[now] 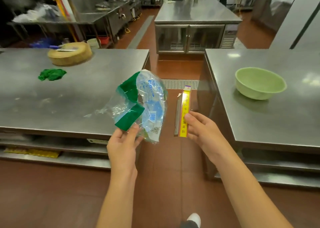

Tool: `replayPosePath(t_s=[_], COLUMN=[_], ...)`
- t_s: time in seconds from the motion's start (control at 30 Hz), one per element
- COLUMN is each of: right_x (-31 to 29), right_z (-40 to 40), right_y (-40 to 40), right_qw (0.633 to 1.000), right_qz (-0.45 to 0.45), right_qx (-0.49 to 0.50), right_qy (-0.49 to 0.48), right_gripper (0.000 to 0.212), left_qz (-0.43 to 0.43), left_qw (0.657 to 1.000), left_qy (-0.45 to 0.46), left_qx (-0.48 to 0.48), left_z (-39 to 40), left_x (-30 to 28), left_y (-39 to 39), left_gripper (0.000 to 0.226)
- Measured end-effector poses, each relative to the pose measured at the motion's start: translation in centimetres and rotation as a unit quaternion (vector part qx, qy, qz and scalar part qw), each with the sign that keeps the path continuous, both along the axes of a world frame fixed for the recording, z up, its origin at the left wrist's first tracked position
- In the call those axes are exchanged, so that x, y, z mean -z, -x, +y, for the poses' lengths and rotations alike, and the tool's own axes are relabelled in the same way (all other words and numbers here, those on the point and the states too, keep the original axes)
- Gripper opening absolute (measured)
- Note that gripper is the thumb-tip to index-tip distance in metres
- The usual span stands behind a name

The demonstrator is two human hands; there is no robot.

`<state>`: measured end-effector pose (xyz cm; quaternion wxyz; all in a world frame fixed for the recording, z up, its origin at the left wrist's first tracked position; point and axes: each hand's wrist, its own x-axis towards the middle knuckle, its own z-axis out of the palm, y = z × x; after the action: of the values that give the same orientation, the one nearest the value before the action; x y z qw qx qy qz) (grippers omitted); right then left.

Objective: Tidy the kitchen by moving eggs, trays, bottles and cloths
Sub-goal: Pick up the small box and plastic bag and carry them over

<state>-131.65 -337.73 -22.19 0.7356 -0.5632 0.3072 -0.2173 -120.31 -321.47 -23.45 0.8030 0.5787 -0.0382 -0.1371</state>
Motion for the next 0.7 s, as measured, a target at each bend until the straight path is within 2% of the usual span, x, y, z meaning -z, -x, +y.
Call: replayPosePath(t_s=[0.23,0.4,0.53,0.7], right_x=[-1.5,-1.8,-1.8,-1.1], right_z=[-8.8,-13.5,-17.9,-23.1], right_y=[-5.9,-6.6,-5.1,-2.4], right_qw=[0.999,0.999,0.999,0.991], right_qz=[-0.041,-0.051,-0.039,-0.05], right_qx=[-0.014,-0.017,0.029,0.128], right_qy=[-0.004,-0.001,0.005,-0.011], right_gripper=[0.034,0.034,0.037,0.032], left_qz=[-0.025,-0.032,-0.038,-0.03], left_qw=[0.999,0.999,0.999,0.993], left_qy=[-0.01,-0.013,-0.013,-0.004], left_qx=[-0.026,0.0,0.037,0.118], left_z=[-7.1,-12.6,-18.0,-25.9], left_x=[-1.9,-1.9,-2.1,-1.5], left_y=[-4.5,-5.0,-5.6,-5.7], left_gripper=[0.019,0.022,0.022,0.023])
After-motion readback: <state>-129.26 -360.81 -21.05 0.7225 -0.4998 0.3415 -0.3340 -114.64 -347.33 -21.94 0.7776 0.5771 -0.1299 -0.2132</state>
